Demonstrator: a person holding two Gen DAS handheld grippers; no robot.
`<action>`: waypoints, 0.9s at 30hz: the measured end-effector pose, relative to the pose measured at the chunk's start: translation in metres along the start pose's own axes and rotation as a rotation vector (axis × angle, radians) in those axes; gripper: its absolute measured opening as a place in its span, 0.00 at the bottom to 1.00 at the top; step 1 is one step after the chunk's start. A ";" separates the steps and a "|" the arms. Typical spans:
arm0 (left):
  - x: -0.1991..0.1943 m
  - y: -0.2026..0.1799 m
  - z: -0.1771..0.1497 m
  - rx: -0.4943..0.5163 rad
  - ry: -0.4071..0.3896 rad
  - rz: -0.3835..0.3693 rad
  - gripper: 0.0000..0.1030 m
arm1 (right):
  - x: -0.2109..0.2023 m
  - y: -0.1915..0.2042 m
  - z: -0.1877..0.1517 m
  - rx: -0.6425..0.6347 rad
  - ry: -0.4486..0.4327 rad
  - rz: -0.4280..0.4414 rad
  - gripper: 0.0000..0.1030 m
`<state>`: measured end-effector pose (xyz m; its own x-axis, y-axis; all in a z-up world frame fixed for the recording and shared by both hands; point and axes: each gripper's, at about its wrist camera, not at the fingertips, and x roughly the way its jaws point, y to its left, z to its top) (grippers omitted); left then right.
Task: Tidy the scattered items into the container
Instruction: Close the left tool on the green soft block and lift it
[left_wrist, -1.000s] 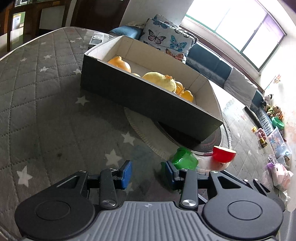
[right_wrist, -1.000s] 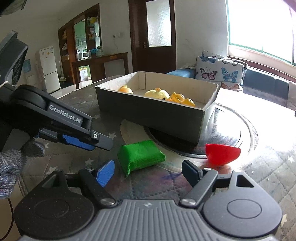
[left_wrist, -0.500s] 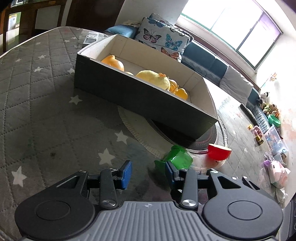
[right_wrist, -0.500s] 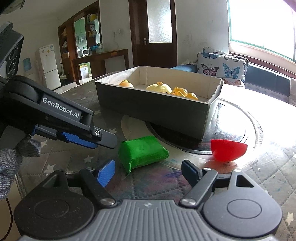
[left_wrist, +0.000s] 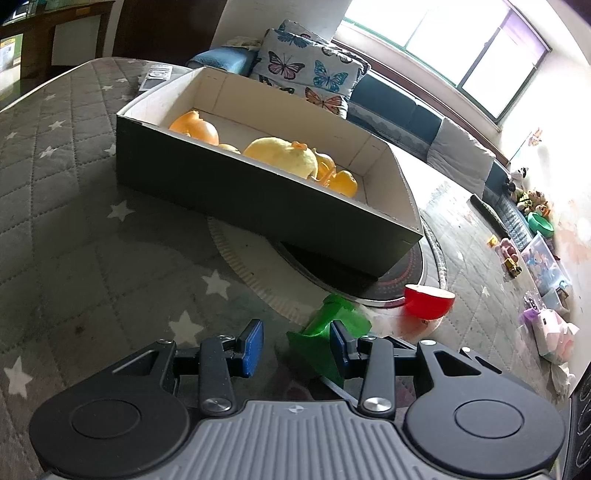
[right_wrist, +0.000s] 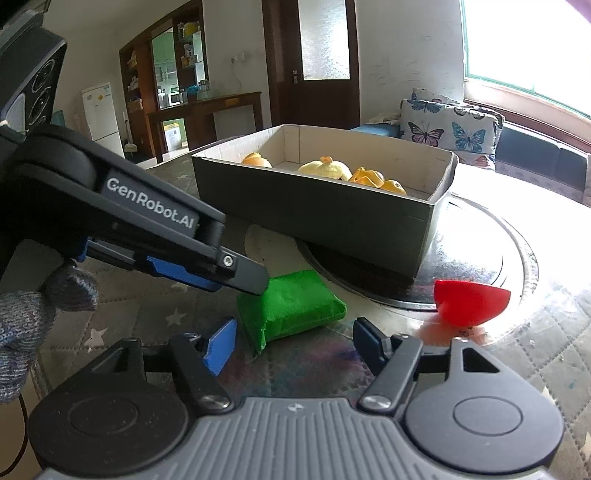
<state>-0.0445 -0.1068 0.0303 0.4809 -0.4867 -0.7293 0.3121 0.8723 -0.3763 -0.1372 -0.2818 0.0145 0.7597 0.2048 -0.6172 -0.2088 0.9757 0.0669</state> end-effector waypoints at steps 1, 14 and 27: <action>0.001 0.000 0.001 0.002 0.001 -0.002 0.41 | 0.001 0.000 0.000 -0.002 0.000 0.001 0.67; 0.010 -0.001 0.009 0.016 0.020 -0.027 0.41 | 0.011 0.003 0.006 -0.026 0.009 0.007 0.60; 0.017 -0.005 0.012 0.046 0.049 -0.062 0.36 | 0.011 0.004 0.006 -0.034 0.008 0.016 0.46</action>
<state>-0.0284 -0.1200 0.0265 0.4190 -0.5359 -0.7330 0.3778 0.8370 -0.3959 -0.1260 -0.2755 0.0128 0.7509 0.2198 -0.6228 -0.2418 0.9690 0.0505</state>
